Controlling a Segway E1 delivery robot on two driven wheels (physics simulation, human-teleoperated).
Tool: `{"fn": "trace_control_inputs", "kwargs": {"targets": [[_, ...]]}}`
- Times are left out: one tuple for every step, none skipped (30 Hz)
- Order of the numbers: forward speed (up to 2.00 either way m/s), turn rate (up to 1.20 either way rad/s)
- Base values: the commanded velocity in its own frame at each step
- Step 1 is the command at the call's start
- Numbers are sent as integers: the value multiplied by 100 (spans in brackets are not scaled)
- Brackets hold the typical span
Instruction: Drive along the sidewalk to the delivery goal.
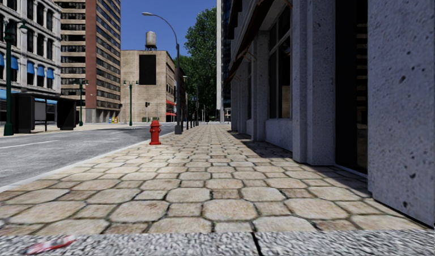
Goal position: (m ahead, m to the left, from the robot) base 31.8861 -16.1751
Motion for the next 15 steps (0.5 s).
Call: {"fn": "trace_control_inputs", "kwargs": {"targets": [[200, 0], [200, 0], [200, 0], [200, 0], [200, 0], [200, 0], [200, 0], [200, 0], [200, 0], [200, 0], [200, 0], [200, 0], [200, 0], [200, 0], [200, 0]]}}
